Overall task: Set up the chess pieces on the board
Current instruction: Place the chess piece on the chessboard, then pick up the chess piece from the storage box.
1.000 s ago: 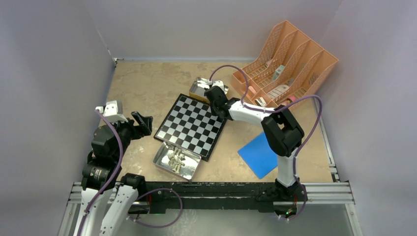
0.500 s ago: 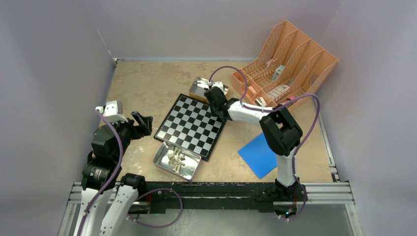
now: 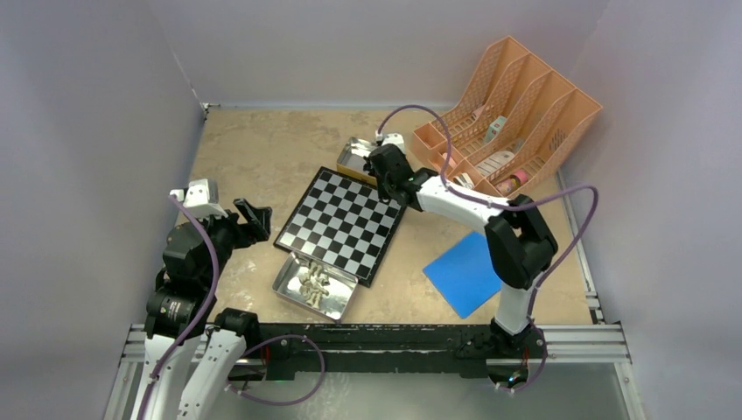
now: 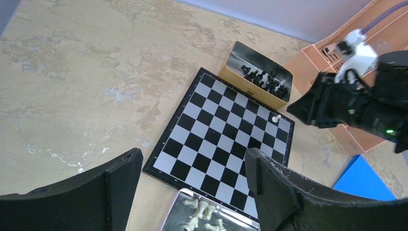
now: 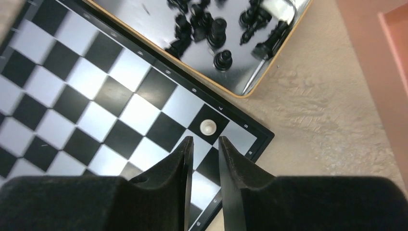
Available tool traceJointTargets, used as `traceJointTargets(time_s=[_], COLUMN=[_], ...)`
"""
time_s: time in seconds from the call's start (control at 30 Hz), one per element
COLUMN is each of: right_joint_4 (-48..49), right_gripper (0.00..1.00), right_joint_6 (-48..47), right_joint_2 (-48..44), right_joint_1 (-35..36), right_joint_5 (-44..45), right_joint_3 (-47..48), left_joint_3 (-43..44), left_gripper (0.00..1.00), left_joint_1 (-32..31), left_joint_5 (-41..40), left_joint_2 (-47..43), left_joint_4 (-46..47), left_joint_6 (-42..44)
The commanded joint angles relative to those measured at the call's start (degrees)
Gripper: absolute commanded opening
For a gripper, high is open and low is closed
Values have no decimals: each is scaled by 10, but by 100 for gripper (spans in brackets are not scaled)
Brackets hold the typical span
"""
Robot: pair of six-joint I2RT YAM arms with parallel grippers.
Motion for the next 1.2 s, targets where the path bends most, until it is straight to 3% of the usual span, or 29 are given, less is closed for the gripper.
traceJointTargets(time_s=[0.0, 0.2, 0.5, 0.9, 1.17], right_joint_4=[9, 41, 117, 231, 241], right_gripper=[29, 27, 26, 26, 25], right_joint_6=[7, -8, 13, 0, -5], right_joint_2=[-79, -150, -216, -147, -74], right_joint_1=[-1, 25, 153, 266, 307], right_joint_5=[-28, -104, -158, -200, -225], right_joint_3=[-2, -52, -117, -146, -118], left_joint_3=[2, 2, 3, 3, 7], left_gripper=[78, 78, 78, 77, 77], left_joint_1=[3, 3, 3, 3, 3], left_joint_5=[5, 7, 3, -32, -58], left_joint_2=[0, -1, -8, -43, -57], left_joint_4=[25, 25, 24, 20, 11], left_joint_6=[2, 2, 0, -9, -14])
